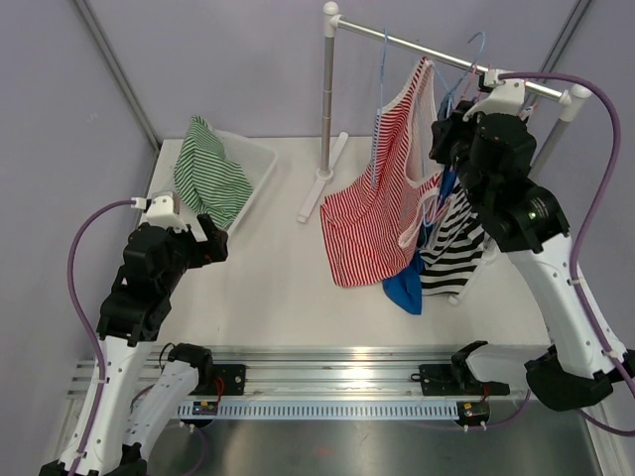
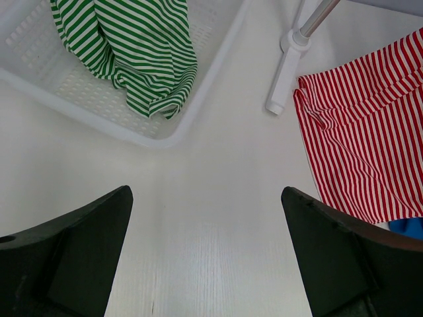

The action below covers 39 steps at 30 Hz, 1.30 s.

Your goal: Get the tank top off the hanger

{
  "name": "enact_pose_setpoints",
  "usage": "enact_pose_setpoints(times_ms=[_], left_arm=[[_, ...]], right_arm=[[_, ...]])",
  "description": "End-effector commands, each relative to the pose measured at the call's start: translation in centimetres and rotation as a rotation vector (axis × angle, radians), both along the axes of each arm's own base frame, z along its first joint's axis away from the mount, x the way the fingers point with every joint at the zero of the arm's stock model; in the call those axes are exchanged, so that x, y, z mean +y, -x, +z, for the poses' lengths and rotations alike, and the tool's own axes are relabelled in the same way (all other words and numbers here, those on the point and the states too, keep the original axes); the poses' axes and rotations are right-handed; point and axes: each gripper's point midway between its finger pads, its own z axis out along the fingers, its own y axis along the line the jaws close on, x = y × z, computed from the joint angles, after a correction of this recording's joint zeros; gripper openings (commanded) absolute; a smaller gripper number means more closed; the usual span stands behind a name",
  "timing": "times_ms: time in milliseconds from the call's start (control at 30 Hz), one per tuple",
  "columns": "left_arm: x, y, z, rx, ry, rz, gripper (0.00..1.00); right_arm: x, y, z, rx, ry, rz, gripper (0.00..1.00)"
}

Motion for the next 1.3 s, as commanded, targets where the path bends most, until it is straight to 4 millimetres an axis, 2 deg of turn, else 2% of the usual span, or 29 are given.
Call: enact_pose_setpoints(times_ms=[0, 100, 133, 200, 233, 300, 333, 367, 433, 467, 500, 567, 600, 633, 667, 700, 733, 767, 800, 833, 900, 1000, 1133, 1233, 1267], left_arm=[[0.0, -0.4, 2.1, -0.073, 0.012, 0.003, 0.99], [-0.6, -0.7, 2.8, -0.07, 0.031, -0.017, 0.99], [-0.9, -0.7, 3.9, -0.087, 0.044, -0.032, 0.99], [-1.5, -1.2, 4.3, -0.065, 0.066, -0.042, 0.99], [-2.0, -1.3, 5.5, -0.081, 0.085, -0.064, 0.99], [-3.2, -1.6, 6.5, -0.075, 0.137, -0.103, 0.99], [-4.0, -1.6, 7.2, -0.087, 0.159, -0.134, 0.99], [-4.7, -1.6, 8.8, -0.121, 0.195, -0.151, 0.99], [-7.0, -1.5, 10.1, -0.146, 0.227, -0.232, 0.99], [-7.9, -1.5, 11.8, -0.187, 0.26, -0.256, 0.99], [-9.5, -1.0, 12.6, -0.201, 0.278, -0.315, 0.99], [-11.3, -1.3, 14.2, -0.246, 0.309, -0.353, 0.99], [-13.3, -0.3, 15.1, -0.267, 0.324, -0.424, 0.99], [-13.9, -1.0, 15.6, -0.296, 0.312, -0.404, 0.99], [-14.7, -1.0, 15.8, -0.307, 0.302, -0.417, 0.99], [-16.7, 0.0, 16.1, -0.313, 0.293, -0.474, 0.99], [-16.6, -0.6, 16.1, -0.334, 0.236, -0.424, 0.99], [-17.8, -1.0, 15.2, -0.317, 0.193, -0.425, 0.99], [-19.3, 0.1, 15.0, -0.317, 0.171, -0.462, 0.99], [-19.1, -0.3, 14.7, -0.326, 0.129, -0.423, 0.99], [-20.5, 0.1, 13.8, -0.314, 0.094, -0.446, 0.99], [-21.5, -0.2, 12.4, -0.297, 0.048, -0.461, 0.99], [-21.5, -1.3, 10.7, -0.261, -0.035, -0.424, 0.97], [-21.2, -2.1, 9.4, -0.236, -0.098, -0.388, 0.86], [-21.0, -2.3, 9.1, -0.228, -0.112, -0.373, 0.74]], right_arm=[[1.9, 2.3, -0.4, 0.011, -0.026, 0.165, 0.0], [3.1, 4.9, -1.7, 0.034, -0.032, 0.294, 0.0], [4.0, 5.9, -2.1, 0.043, -0.038, 0.37, 0.0], [4.0, 7.8, -3.4, 0.072, -0.048, 0.414, 0.0], [3.7, 8.9, -3.9, 0.075, -0.055, 0.429, 0.0], [3.4, 10.1, -4.8, 0.096, -0.059, 0.443, 0.0], [3.5, 11.3, -5.2, 0.095, -0.062, 0.481, 0.0], [3.5, 11.9, -5.4, 0.095, -0.056, 0.498, 0.0], [3.7, 13.6, -6.2, 0.113, -0.049, 0.556, 0.0], [3.8, 14.2, -6.4, 0.115, -0.037, 0.584, 0.0], [4.0, 14.7, -7.0, 0.137, -0.025, 0.609, 0.0], [4.8, 16.0, -7.7, 0.165, -0.021, 0.687, 0.0], [5.0, 16.4, -8.1, 0.183, -0.017, 0.711, 0.0], [5.5, 17.0, -8.7, 0.198, -0.02, 0.758, 0.0], [5.8, 17.3, -8.9, 0.203, -0.022, 0.779, 0.0], [6.0, 17.4, -9.1, 0.207, -0.027, 0.795, 0.0], [6.6, 17.8, -9.3, 0.217, -0.033, 0.837, 0.0], [6.9, 18.0, -9.4, 0.222, -0.046, 0.854, 0.0], [7.2, 17.9, -9.0, 0.207, -0.058, 0.871, 0.0], [7.8, 18.2, -8.9, 0.211, -0.07, 0.908, 0.0], [8.5, 18.3, -8.4, 0.209, -0.09, 0.943, 0.0], [9.3, 18.1, -7.7, 0.195, -0.105, 0.982, 0.0], [10.2, 18.4, -6.5, 0.164, -0.125, 1.048, 0.0], [10.7, 18.5, -5.4, 0.124, -0.134, 1.087, 0.0], [10.8, 18.4, -5.2, 0.119, -0.137, 1.086, 0.0]])
